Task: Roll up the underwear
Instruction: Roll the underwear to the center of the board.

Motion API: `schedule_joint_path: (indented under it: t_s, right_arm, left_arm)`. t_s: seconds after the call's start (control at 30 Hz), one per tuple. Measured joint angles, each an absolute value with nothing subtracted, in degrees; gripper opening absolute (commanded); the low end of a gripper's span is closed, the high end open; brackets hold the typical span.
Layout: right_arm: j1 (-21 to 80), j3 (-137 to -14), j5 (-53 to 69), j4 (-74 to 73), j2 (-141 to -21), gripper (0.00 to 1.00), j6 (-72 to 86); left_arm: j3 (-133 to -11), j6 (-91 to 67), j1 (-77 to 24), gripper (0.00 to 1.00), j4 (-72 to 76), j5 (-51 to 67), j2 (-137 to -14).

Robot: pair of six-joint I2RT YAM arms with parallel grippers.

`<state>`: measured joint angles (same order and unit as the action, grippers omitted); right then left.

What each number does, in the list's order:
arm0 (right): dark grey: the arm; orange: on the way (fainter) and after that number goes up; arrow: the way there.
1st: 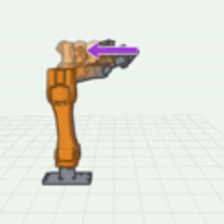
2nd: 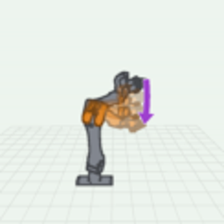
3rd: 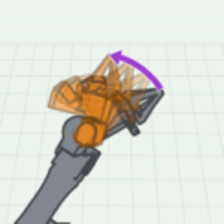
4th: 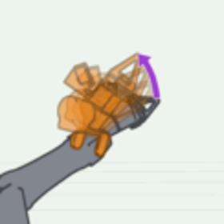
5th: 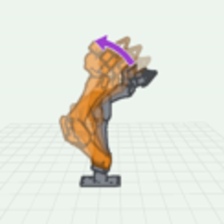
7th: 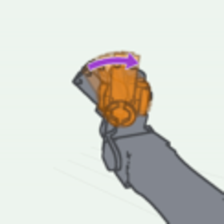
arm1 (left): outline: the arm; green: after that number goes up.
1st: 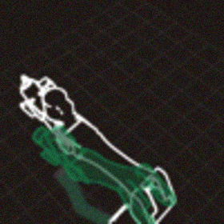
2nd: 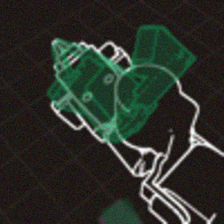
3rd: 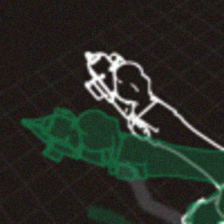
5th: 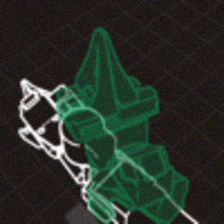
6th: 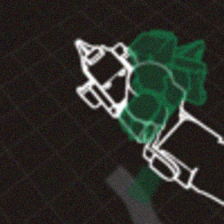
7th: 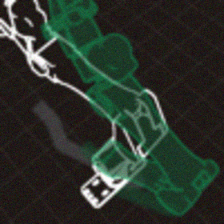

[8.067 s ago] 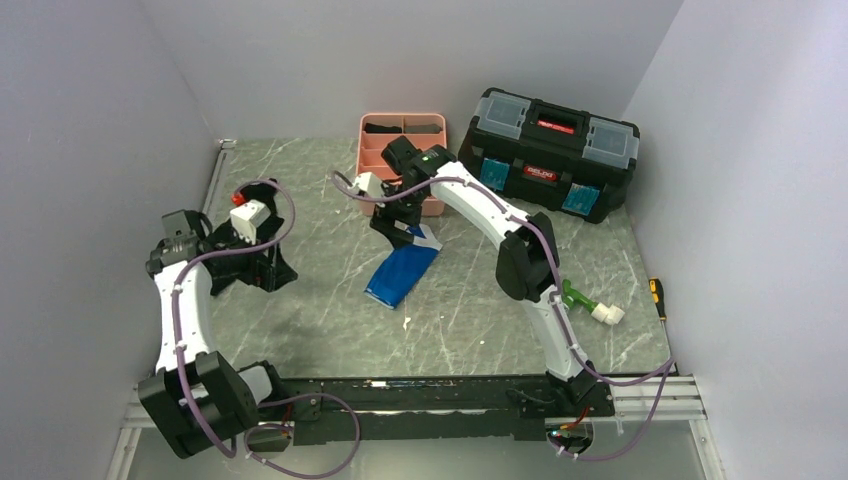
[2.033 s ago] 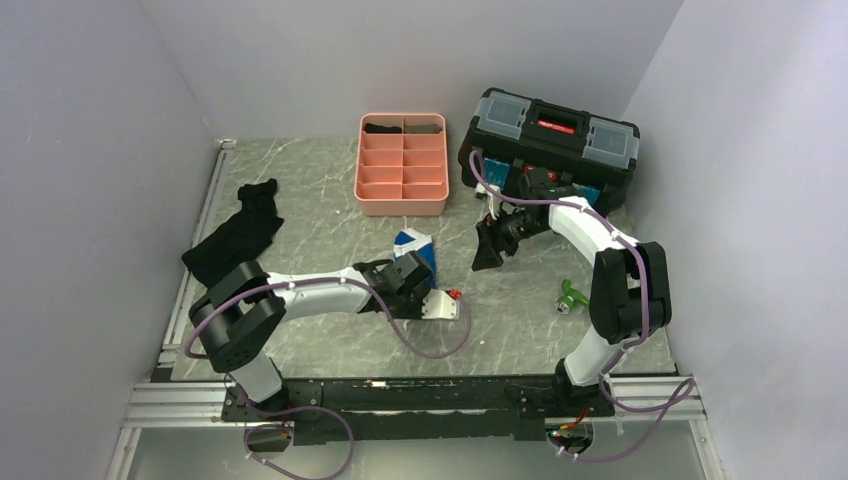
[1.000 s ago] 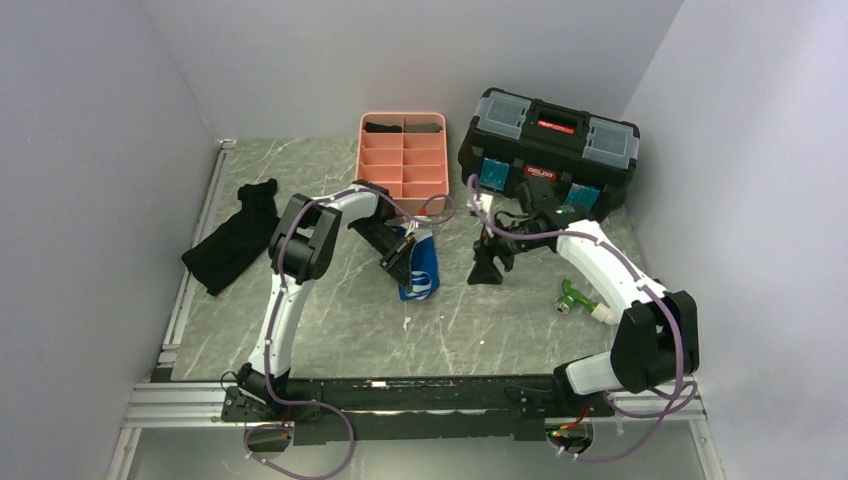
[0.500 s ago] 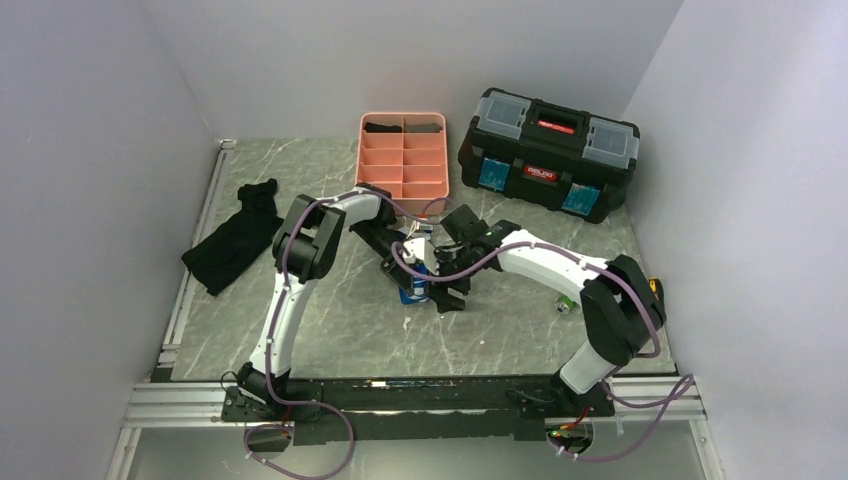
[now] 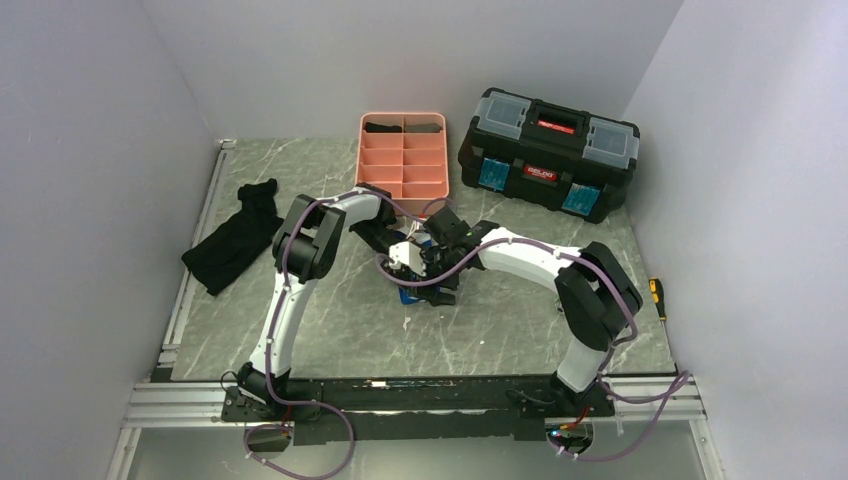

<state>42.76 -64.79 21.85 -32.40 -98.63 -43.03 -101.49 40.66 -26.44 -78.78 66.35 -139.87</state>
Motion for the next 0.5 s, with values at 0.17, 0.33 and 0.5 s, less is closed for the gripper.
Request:
schedule_joint_path:
  t_s: [0.17,0.33,0.5]
  right_arm:
    - [43.7,-64.9,21.0,-32.3,-99.9,0.77,-43.7]
    - [44.8,-65.3,20.8,-31.8,-100.6,0.71,-44.0]
    - [45.3,-66.3,20.5,-31.6,-102.2,0.58,-44.1]
  left_arm:
    - [-101.5,40.6,-26.4,0.0,-78.8,66.4,-139.9]
    - [-101.5,40.7,-26.4,0.0,-78.8,66.3,-139.9]
    - [-101.5,40.7,-26.4,0.0,-78.8,66.3,-139.9]
